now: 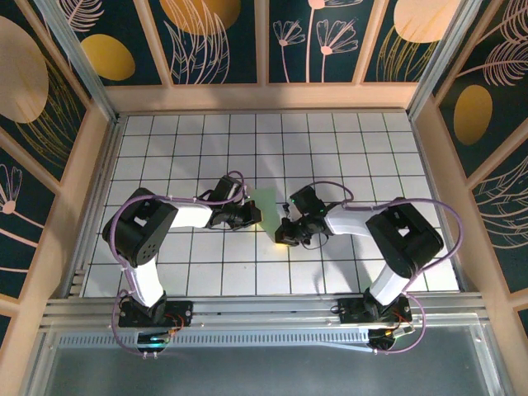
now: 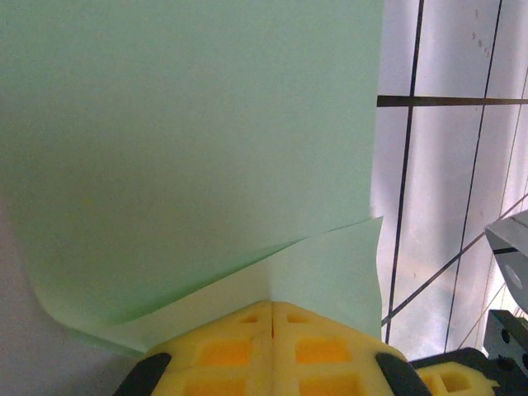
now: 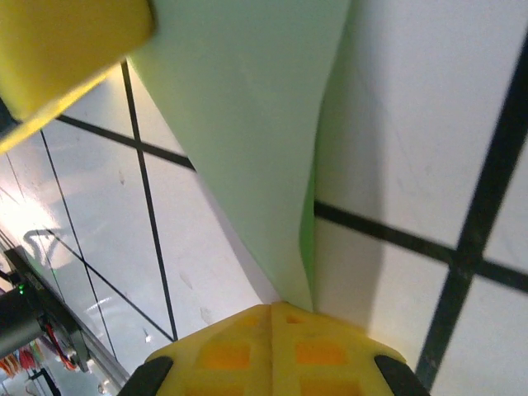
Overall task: Fold a paper plane with a square sheet of paper (fold left side to right side)
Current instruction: Third fold the triangle at the center of the table.
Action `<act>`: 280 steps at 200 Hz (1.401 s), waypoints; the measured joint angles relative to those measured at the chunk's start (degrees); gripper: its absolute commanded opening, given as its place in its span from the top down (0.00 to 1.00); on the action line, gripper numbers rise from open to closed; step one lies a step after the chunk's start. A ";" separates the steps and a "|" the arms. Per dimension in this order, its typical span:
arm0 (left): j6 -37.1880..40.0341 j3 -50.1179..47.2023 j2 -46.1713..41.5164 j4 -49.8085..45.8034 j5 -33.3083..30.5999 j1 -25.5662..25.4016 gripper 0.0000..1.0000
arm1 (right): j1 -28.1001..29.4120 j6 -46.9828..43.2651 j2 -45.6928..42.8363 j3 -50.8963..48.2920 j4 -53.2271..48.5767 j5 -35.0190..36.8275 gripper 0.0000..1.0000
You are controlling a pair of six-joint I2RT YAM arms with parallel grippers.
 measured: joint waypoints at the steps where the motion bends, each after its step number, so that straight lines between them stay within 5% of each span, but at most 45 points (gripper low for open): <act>1: 0.00 0.00 -0.02 0.00 0.00 0.00 0.97 | 0.02 0.00 -0.07 0.00 -0.07 -0.02 1.00; 70: 0.00 0.00 -0.02 0.00 -0.02 0.00 0.97 | -0.33 -1.44 -4.72 3.72 -4.15 -0.31 1.00; 280: 0.02 -1.25 -6.01 -2.34 -0.63 -0.11 0.92 | 0.31 -1.44 3.91 6.58 -3.85 6.69 1.00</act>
